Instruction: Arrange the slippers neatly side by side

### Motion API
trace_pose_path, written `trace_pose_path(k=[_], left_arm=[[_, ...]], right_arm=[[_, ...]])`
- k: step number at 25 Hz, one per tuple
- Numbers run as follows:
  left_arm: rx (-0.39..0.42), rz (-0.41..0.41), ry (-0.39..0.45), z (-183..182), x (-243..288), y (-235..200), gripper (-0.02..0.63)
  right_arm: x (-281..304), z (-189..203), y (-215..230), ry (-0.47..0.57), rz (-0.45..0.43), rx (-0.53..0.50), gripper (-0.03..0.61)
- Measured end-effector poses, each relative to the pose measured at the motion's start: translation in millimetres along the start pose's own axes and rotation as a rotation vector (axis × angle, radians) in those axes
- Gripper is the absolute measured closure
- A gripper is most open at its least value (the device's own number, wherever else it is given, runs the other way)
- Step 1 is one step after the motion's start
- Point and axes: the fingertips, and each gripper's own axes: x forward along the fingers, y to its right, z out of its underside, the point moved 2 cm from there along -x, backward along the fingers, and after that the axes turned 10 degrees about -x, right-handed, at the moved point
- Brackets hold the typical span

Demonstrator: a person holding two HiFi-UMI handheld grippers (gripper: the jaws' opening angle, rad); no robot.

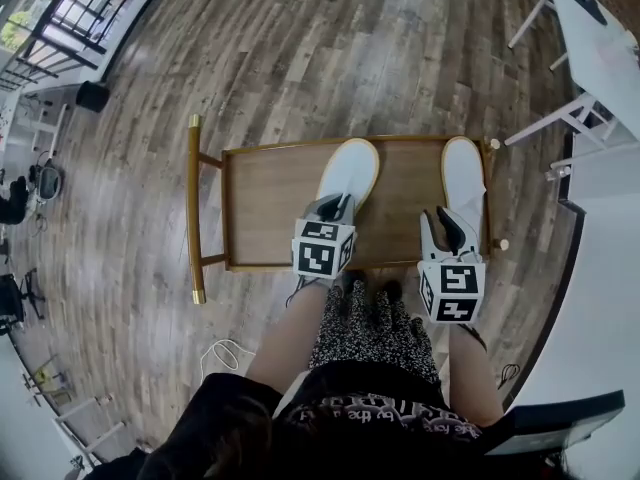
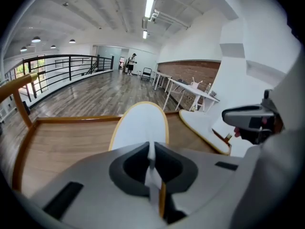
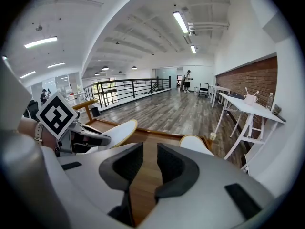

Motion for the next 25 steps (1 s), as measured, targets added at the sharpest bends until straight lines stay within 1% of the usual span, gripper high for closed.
trace_pose_path(k=[4, 10, 13, 16, 18, 22, 25], left_arm=[[-0.018, 0.063, 0.003, -2.1, 16.3, 42.5, 0.600], [-0.019, 0.109, 0.002, -1.9, 52.4, 93.9, 0.600], [-0.036, 0.107, -0.002, -1.5, 69.2, 102.6, 0.600], [-0.073, 0.099, -0.007, -2.2, 80.1, 103.7, 0.600], [-0.087, 0.104, 0.004, -4.4, 84.2, 107.7, 0.600], [-0.042, 0.140, 0.027, -9.5, 83.6, 120.8, 0.589], [-0.027, 0.160, 0.033, -9.6, 72.7, 120.9, 0.589]], right_arm=[[-14.2, 7.2, 19.8, 0.002, 0.028, 0.008, 0.485], [-31.2, 21.3, 46.0, -0.003, 0.055, 0.016, 0.485], [-35.2, 28.8, 52.3, -0.009, 0.057, 0.021, 0.485], [-36.7, 33.0, 53.4, -0.014, 0.051, 0.021, 0.485], [-37.5, 34.6, 53.4, -0.017, 0.044, 0.016, 0.485], [-36.6, 36.0, 53.6, -0.016, 0.032, 0.014, 0.486], [-36.6, 36.1, 56.1, -0.011, 0.033, 0.018, 0.485]])
